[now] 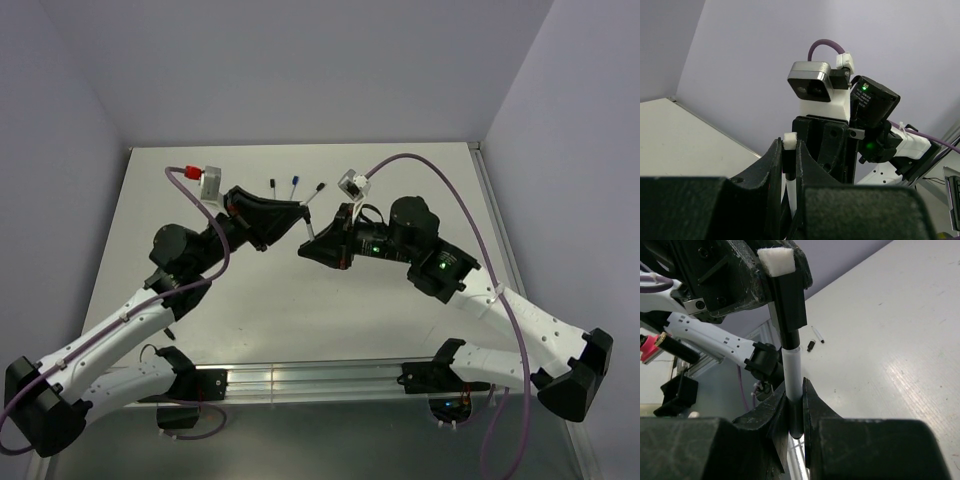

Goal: Insert the pens into the pen caps
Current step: Press the pen cap onto the pen.

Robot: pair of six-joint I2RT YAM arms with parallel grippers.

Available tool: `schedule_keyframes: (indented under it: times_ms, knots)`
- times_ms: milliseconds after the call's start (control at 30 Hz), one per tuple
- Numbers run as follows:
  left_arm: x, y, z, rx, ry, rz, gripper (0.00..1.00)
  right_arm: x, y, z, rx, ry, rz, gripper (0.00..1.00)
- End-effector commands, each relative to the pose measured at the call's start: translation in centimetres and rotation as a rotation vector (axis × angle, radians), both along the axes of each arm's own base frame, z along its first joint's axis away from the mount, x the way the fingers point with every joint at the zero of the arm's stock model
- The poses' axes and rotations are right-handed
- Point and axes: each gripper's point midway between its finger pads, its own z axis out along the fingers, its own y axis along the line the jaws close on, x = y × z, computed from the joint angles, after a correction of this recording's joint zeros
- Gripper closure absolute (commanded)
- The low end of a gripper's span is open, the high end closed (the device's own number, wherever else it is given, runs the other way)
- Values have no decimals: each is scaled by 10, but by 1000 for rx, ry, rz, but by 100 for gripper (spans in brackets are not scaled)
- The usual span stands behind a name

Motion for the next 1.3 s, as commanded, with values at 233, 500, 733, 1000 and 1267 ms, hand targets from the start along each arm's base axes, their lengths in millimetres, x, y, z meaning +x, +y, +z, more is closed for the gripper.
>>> schedule_keyframes:
  times_ms: [233, 500, 733, 1000, 1267]
  knots:
    - [-63, -33, -53, 192, -1, -272, 100, 3, -12, 87, 257, -234, -39, 100]
    - [-71, -34, -60, 221, -11, -281, 100, -7, -15, 94, 293, -255, 7, 100]
    - [-79, -33, -70, 233, -2, -284, 100, -18, -22, 106, 347, -273, 72, 100]
    - [-87, -37, -84, 247, 17, -292, 100, -38, -34, 121, 423, -309, 188, 100]
    - [-98, -45, -91, 269, 19, -325, 100, -54, -38, 136, 448, -355, 265, 100]
